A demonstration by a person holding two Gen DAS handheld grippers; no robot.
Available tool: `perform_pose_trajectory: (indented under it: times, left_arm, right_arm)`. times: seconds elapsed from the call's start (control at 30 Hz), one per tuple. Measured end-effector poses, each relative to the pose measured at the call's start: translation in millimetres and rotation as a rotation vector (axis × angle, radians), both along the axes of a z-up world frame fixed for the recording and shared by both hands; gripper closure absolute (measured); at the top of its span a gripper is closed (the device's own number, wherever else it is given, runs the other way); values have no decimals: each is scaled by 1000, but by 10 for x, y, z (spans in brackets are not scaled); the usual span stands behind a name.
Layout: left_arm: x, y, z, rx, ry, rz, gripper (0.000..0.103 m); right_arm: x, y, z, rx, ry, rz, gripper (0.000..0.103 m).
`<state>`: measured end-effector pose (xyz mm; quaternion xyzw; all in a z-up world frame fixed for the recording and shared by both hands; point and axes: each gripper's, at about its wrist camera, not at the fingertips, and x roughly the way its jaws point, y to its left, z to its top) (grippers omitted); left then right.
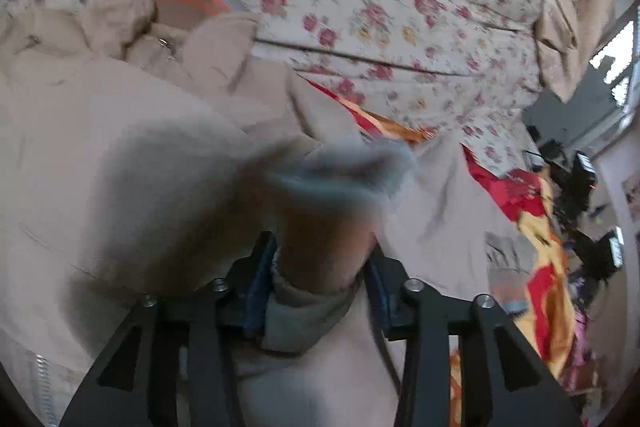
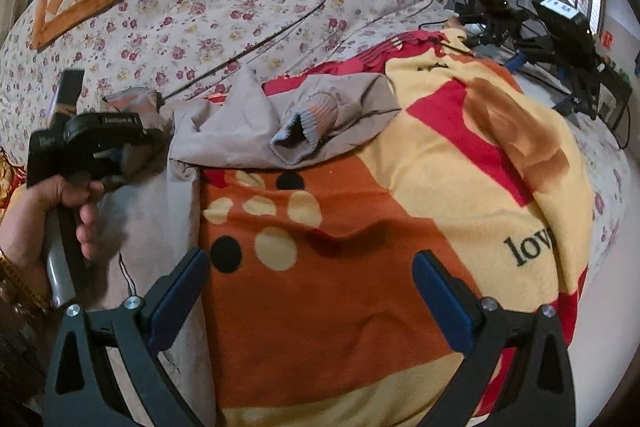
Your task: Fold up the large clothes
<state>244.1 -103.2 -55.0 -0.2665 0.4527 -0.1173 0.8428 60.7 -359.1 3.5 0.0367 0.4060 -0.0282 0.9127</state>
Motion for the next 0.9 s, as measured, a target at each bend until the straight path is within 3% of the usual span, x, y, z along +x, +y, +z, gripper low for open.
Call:
perform_pose_trajectory:
  times: [0.23,0.4,0.53,0.7,0.8,0.87,0.9]
  left_arm:
    - [-187,63,205,-92,-40,-77,65]
    - [-415,694,420,-105,-90,-58,65]
    - [-555,1385,452,-28,-94,14,65]
    - [-618,2276,274,139,-7,212,65]
    - [-668,2649,-6,116,59,343,65]
    - [-723,2784,-170,81,75,365,80]
    - [-732,2807,-172,76,75,372,80]
  right_arm:
    - [34,80,26,-21,-11,-12,0]
    - [38,196,147,-15,-64,-18,0]
    - [71,382,222,-26,-101,-3,0]
    - [204,672,271,18,-129,52,0]
    - [410,855,302,92,-146,109,0]
    - [574,986,346,123,-156,156,1]
    - [700,1106,384,122,-160,196,1]
